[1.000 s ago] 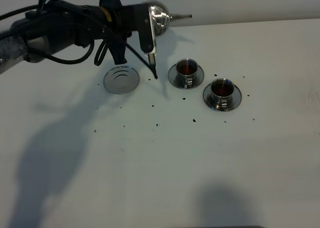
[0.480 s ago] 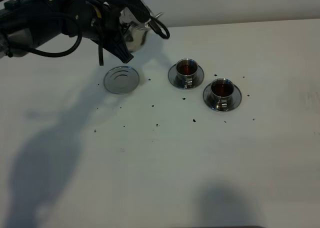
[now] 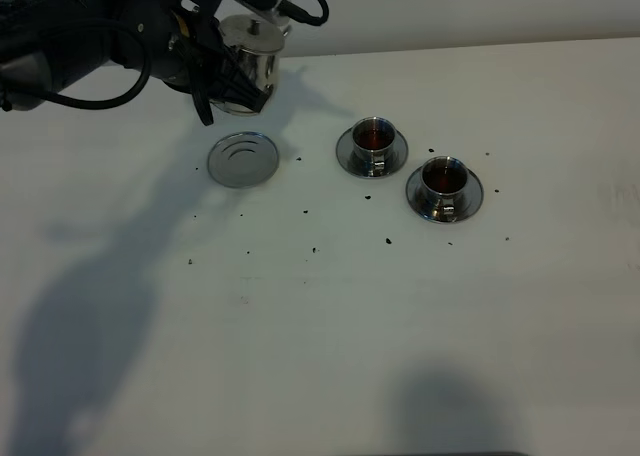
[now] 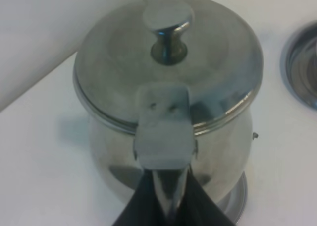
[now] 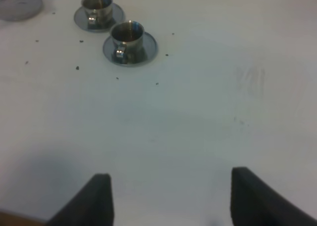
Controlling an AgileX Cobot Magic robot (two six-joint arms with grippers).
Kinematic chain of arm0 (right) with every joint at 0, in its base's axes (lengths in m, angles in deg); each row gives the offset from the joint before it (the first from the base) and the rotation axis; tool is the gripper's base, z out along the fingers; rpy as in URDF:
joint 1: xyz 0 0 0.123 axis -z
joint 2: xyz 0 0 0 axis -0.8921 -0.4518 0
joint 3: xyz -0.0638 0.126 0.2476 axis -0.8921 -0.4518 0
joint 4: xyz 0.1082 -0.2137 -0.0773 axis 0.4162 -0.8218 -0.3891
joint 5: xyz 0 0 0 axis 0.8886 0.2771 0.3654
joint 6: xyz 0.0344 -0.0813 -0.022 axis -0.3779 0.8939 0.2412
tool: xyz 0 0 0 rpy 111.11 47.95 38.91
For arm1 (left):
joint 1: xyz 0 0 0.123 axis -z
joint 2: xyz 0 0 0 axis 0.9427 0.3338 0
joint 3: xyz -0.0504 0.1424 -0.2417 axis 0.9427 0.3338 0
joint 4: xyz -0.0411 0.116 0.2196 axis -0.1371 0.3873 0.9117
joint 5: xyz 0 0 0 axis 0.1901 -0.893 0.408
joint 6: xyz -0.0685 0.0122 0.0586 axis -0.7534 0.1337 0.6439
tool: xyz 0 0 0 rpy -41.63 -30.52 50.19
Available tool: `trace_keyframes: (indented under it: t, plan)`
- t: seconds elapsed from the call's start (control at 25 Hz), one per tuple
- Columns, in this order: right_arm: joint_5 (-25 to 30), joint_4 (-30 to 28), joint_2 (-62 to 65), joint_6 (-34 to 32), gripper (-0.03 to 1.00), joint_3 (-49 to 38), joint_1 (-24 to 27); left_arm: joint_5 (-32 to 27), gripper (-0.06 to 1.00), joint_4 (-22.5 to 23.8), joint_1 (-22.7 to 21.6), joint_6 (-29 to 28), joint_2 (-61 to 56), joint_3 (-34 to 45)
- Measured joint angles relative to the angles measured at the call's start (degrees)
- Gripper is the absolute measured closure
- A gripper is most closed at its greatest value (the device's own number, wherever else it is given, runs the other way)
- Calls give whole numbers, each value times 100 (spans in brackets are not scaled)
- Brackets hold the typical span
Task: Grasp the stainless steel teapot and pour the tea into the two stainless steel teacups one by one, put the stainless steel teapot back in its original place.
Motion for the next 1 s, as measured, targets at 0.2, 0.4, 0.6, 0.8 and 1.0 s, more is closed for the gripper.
trace_keyframes:
  t: [0.2,0.4,0.6,0.8,1.0]
  plan:
    - [0,0,0,0,46,0,0,210,83,0,-62,-304,-11,260]
    - [0,0,0,0,46,0,0,1415,83,-12,-62,-700,-272,1108]
    - [0,0,0,0,46,0,0,2708,83,-60,-62,-1001,-705,2255]
    - [0,0,0,0,46,0,0,3694,83,-148,-62,-1044,-868,3078]
    - [0,0,0,0,46,0,0,4675,83,-111,-57,-964,-881,3680]
